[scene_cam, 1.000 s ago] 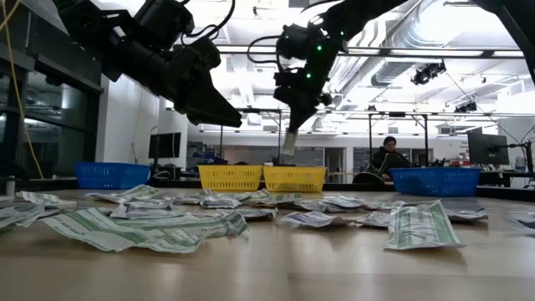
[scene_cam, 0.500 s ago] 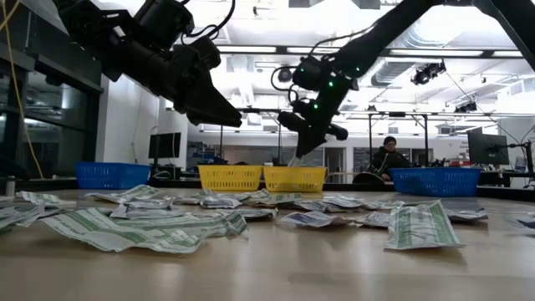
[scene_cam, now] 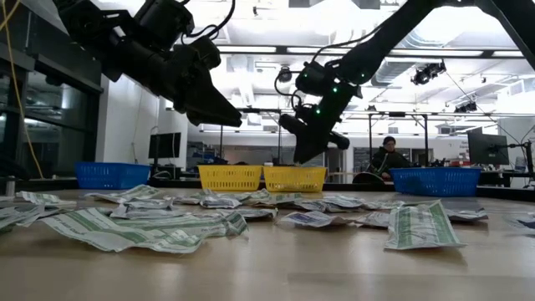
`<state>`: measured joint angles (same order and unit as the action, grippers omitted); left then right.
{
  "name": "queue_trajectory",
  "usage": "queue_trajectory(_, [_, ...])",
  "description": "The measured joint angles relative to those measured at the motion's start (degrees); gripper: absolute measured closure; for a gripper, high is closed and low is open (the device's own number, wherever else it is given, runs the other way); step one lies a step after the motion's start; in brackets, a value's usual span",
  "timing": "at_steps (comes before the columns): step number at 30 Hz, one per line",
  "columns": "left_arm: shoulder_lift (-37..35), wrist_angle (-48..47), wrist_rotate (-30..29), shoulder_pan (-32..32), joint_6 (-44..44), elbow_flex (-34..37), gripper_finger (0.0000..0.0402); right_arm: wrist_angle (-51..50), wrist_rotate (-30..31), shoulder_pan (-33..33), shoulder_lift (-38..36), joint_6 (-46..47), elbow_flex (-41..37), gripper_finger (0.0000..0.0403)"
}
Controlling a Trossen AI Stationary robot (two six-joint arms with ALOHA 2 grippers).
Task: Pick & Place First Aid Supplies
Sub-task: Put the green bandage pack into the right yellow bin
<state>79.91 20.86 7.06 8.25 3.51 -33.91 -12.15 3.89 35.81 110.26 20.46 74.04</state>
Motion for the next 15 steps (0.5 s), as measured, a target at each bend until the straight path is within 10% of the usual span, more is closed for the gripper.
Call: queue_trajectory(15, [0.01, 0.02, 0.23, -0.02, -0.04, 0.0, 0.0239, -12.54, -9.89, -1.9, -10.43, -10.72, 0.02, 0.0248])
